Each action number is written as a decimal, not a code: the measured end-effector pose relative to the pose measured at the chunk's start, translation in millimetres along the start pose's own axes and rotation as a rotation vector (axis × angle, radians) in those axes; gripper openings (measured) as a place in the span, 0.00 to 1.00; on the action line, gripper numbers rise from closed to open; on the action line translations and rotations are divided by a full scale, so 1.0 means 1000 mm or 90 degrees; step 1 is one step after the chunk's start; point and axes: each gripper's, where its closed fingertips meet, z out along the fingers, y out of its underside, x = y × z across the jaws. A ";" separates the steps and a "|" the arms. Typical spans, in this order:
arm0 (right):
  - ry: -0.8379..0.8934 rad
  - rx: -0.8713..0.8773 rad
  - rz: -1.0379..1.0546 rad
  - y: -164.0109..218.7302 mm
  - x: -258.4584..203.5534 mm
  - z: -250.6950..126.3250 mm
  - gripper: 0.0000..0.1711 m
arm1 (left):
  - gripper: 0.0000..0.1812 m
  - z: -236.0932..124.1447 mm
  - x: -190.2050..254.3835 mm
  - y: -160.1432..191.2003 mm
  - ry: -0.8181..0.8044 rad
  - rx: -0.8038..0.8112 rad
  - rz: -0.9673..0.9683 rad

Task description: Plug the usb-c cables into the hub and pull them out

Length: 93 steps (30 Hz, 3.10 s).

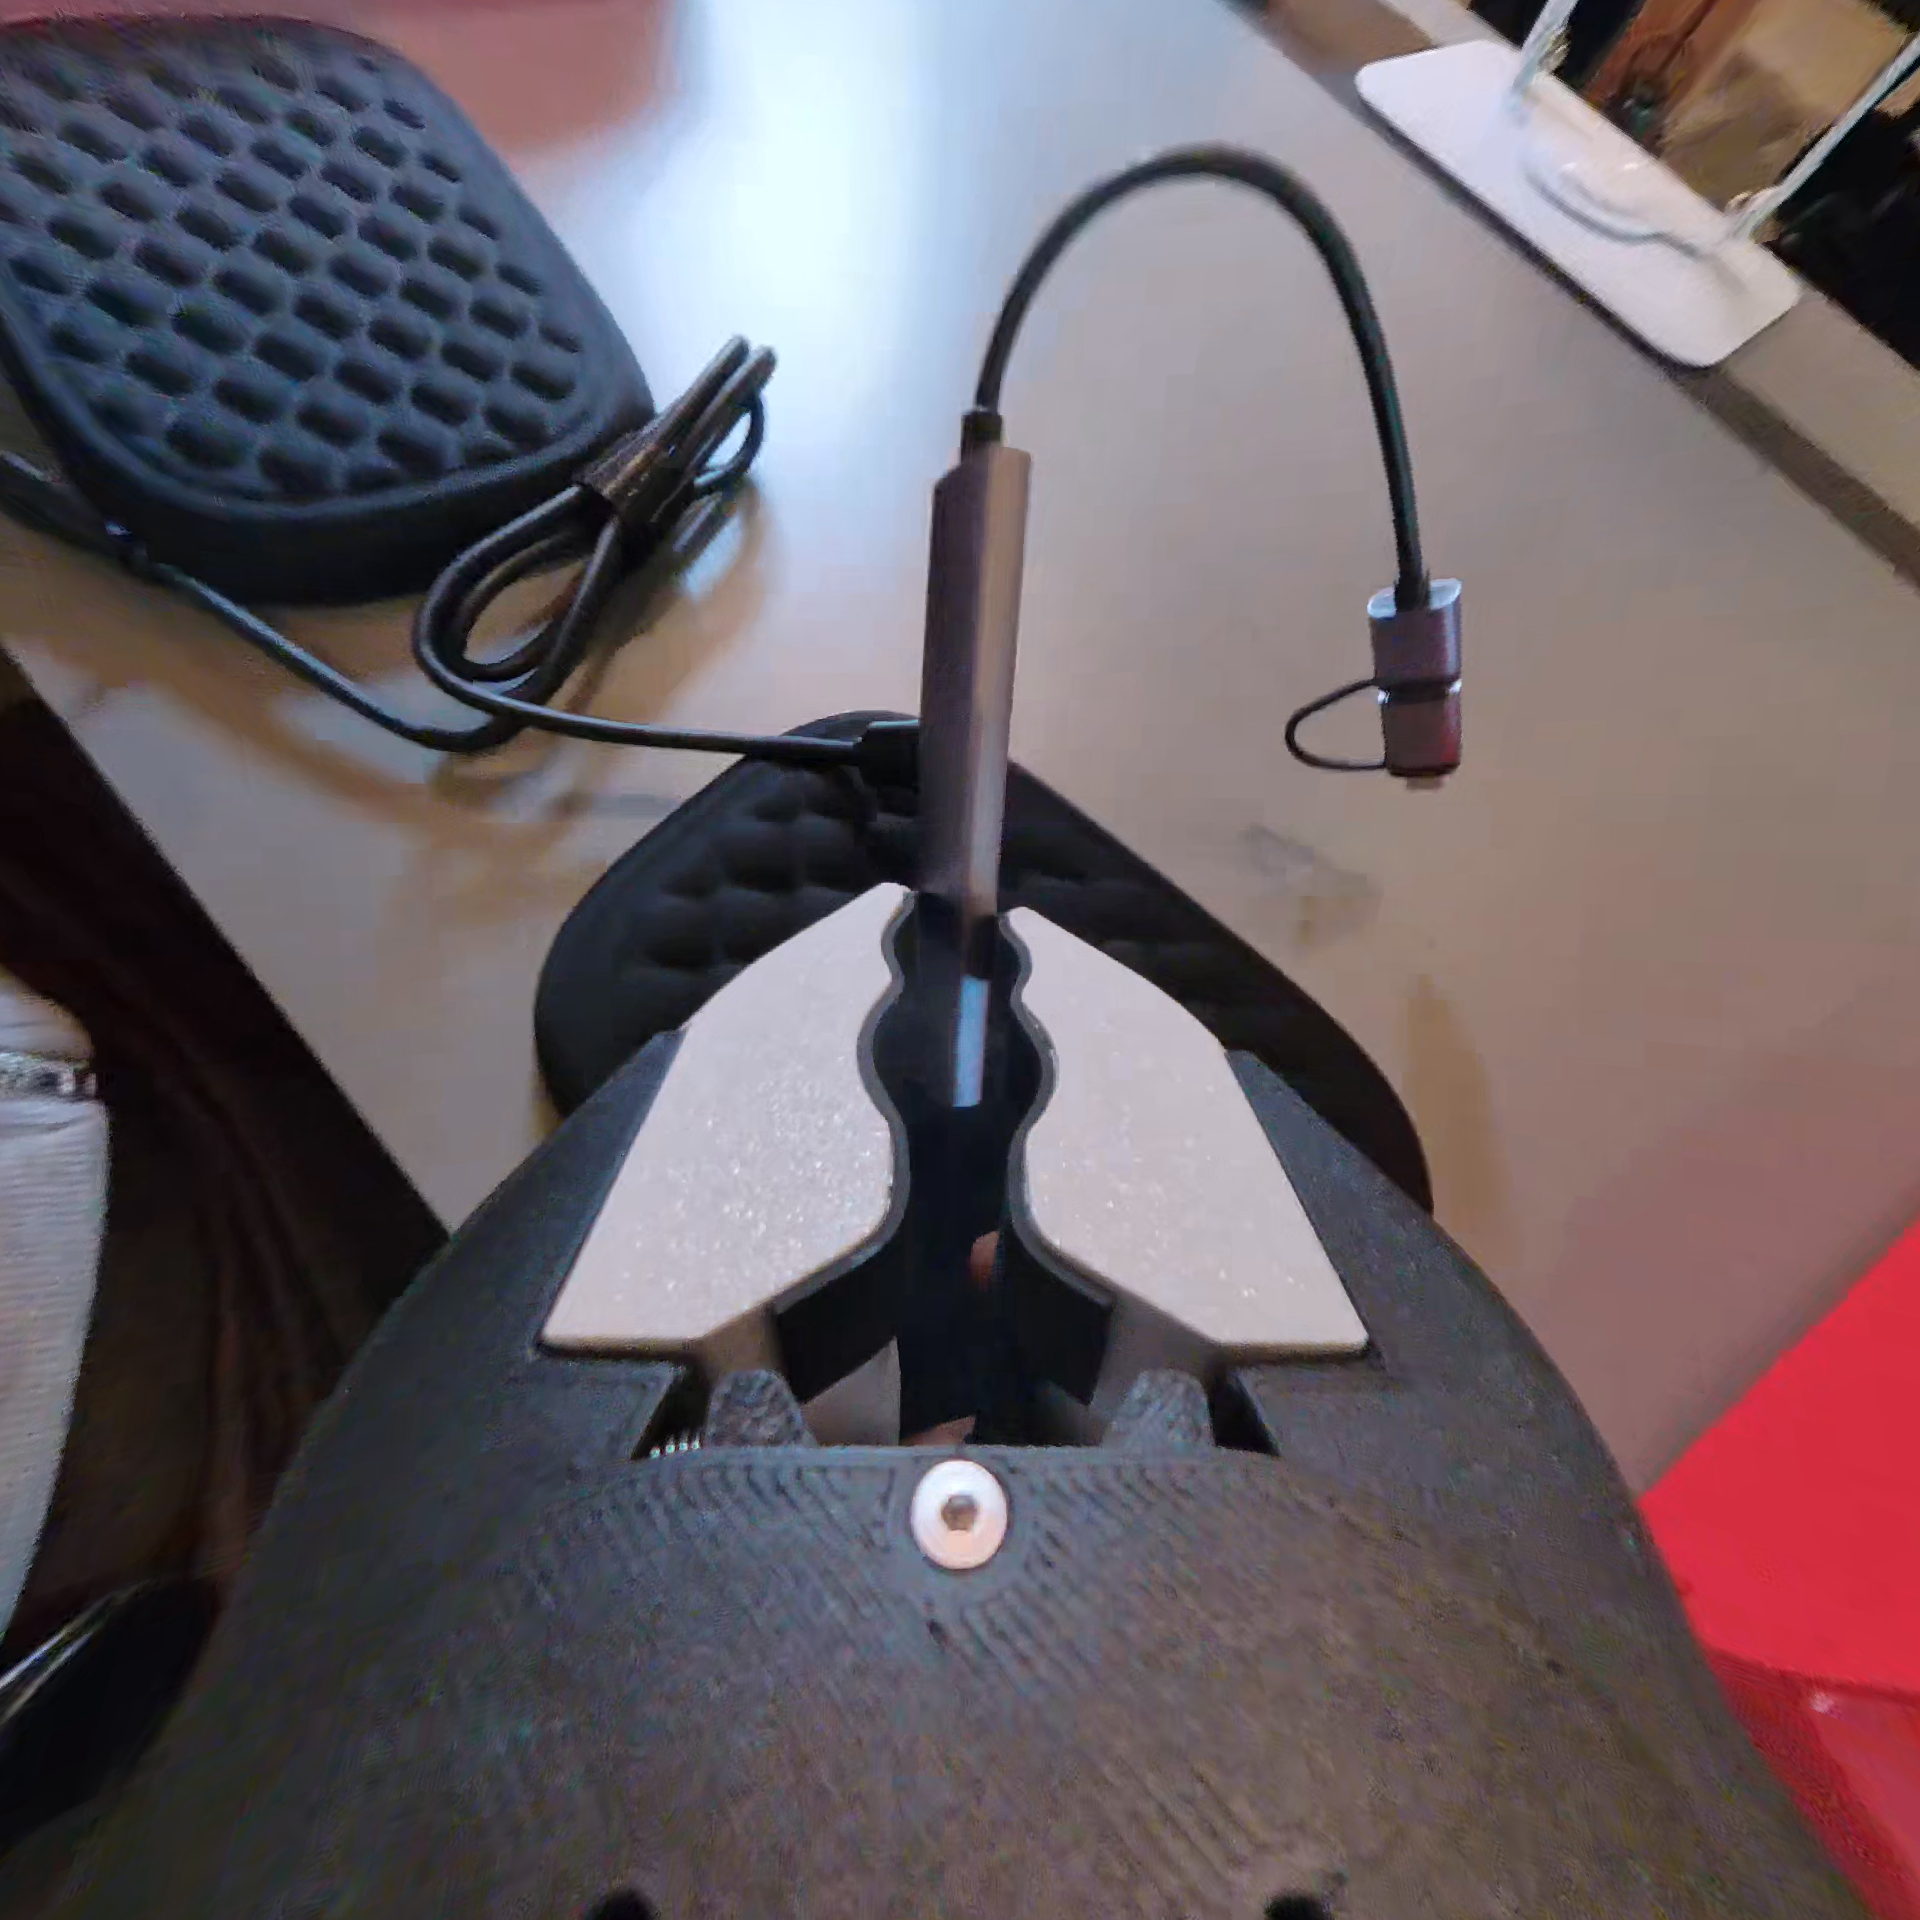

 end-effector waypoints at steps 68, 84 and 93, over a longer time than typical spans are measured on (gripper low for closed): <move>-0.562 0.560 1.154 -0.184 0.008 0.001 0.05 | 0.07 0.017 0.024 0.030 -0.118 0.047 0.259; -0.622 0.542 1.143 -0.184 0.003 -0.003 0.05 | 0.08 0.012 0.024 0.033 -0.055 0.033 0.251; -0.560 0.568 1.038 -0.189 0.002 -0.009 0.05 | 0.08 0.013 0.024 0.031 -0.065 0.049 0.235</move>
